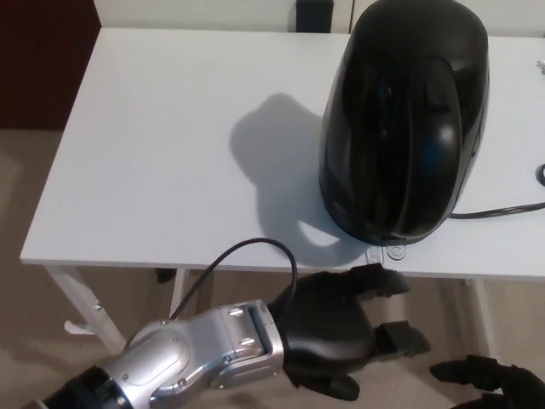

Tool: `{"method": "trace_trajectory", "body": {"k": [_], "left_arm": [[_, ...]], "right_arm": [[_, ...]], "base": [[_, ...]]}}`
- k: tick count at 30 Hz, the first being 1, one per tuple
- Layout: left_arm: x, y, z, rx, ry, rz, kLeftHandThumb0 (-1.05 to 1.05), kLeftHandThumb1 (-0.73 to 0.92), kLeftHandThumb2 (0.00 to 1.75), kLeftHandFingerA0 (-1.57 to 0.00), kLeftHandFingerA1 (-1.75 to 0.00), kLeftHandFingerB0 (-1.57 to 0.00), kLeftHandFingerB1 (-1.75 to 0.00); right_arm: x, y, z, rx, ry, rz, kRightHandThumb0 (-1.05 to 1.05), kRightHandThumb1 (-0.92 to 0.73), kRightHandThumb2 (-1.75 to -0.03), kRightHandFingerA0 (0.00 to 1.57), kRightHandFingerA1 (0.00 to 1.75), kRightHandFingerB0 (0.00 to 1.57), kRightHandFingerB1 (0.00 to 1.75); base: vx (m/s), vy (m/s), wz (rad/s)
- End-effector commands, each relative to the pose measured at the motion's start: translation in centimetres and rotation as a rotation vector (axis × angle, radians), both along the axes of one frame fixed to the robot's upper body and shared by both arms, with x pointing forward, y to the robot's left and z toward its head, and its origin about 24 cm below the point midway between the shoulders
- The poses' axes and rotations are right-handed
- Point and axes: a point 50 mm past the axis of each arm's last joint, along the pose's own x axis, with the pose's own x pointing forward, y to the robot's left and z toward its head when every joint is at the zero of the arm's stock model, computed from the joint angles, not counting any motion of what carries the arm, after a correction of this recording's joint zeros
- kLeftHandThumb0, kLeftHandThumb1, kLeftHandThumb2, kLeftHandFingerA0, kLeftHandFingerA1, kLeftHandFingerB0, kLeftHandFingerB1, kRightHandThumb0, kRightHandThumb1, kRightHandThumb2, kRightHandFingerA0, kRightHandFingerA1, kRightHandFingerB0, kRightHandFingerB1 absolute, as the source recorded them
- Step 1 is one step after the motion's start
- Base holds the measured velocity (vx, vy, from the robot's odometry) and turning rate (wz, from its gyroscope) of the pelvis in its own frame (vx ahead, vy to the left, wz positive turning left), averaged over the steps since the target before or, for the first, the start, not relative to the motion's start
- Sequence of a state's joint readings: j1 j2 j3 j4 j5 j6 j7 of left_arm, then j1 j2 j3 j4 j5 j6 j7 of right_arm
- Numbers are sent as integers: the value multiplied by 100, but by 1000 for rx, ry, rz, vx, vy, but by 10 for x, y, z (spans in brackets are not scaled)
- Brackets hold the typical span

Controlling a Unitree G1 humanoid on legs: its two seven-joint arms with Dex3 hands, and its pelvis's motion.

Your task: The robot walk towards a table in front and click the button on the base of the boilling pot using its left middle finger

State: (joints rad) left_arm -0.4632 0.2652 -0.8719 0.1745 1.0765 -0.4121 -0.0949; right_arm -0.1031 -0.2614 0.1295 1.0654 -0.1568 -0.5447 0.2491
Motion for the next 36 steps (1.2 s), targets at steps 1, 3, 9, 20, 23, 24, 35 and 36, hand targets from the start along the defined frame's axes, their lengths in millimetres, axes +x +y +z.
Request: {"method": "trace_trajectory", "body": {"k": [1, 3, 9, 20, 23, 24, 35, 36], "left_arm": [[4, 5, 2, 23, -142, -30, -76, 91, 74, -21, -32, -7, -21], [3, 7, 3, 25, -160, -38, -75, 92, 74, -21, -32, -7, -21], [4, 10, 0, 26, -195, -58, -77, 78, 106, -14, -44, -4, -28], [9, 9, 2, 24, -234, -54, -74, 91, 78, -16, -32, -4, -18], [11, 8, 4, 36, -231, -42, -78, 81, 103, -10, -39, -5, -24], [12, 8, 5, 13, -234, -42, -76, 79, 106, -14, -43, -4, -28], [19, 4, 8, 14, -244, -10, -76, 80, 106, -13, -43, -3, -24], [19, 4, 8, 15, -246, -9, -76, 80, 106, -13, -43, -3, -24]], "right_arm": [[2, -2, 10, -104, -109, 132, -44, -63, -59, 50, 43, 39, 36], [2, -2, 9, -105, -107, 141, -42, -61, -58, 60, 47, 44, 38], [5, -4, 11, -3, -93, 68, -41, -67, -59, 61, 50, 43, 40], [4, -8, 11, 29, -91, 25, -37, -65, -59, 59, 47, 51, 41], [3, -9, 9, 60, -73, -8, -37, -58, -57, 59, 49, 55, 43], [2, -8, 10, 97, -88, -7, -46, -58, -57, 56, 48, 52, 41], [-1, -10, 5, -54, -19, 22, -59, -51, -85, 36, 53, 30, 48], [-1, -9, 6, -54, -20, 23, -59, -51, -85, 36, 53, 30, 48]], "base": [[0, 0, 0], [0, 0, 0], [0, 0, 0], [0, 0, 0], [0, 0, 0], [0, 0, 0], [0, 0, 0], [0, 0, 0]]}}
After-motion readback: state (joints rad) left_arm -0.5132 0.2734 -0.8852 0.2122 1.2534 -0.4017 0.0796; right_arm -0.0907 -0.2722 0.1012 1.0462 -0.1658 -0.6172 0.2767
